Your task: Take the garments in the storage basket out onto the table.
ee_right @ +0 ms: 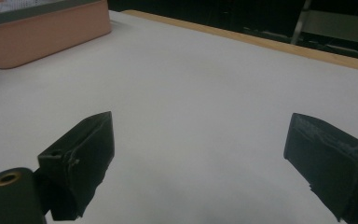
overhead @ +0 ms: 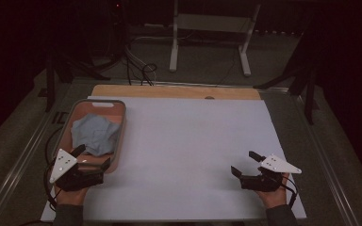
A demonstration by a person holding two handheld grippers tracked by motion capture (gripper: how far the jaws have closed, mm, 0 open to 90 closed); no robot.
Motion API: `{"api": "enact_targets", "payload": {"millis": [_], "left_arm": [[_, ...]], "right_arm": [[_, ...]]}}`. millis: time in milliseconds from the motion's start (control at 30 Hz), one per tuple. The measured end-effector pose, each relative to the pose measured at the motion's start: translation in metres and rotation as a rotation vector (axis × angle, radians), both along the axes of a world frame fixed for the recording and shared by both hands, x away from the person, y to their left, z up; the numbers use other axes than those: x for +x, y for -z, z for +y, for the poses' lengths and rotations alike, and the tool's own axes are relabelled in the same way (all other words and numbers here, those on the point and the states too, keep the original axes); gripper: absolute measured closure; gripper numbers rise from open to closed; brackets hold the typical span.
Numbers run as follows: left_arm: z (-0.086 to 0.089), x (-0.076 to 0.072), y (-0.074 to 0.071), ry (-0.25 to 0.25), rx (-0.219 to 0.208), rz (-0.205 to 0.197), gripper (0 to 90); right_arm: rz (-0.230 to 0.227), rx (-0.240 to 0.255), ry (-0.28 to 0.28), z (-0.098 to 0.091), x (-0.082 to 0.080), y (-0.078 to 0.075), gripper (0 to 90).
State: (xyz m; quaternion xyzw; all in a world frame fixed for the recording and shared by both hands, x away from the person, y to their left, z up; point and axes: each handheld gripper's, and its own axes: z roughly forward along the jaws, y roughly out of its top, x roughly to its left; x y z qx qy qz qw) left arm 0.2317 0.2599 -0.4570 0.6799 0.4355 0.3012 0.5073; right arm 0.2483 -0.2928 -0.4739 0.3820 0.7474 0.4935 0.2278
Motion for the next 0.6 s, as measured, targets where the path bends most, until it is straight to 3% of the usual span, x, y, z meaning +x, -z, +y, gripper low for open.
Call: {"api": "enact_targets", "payload": {"millis": [600], "left_arm": [[0.0034,-0.0027,-0.0037,-0.027,0.007,-0.015,0.8]], "right_arm": [[0.000,-0.011,0.004,0.0023,0.0002,0.0008,8.7]]}}
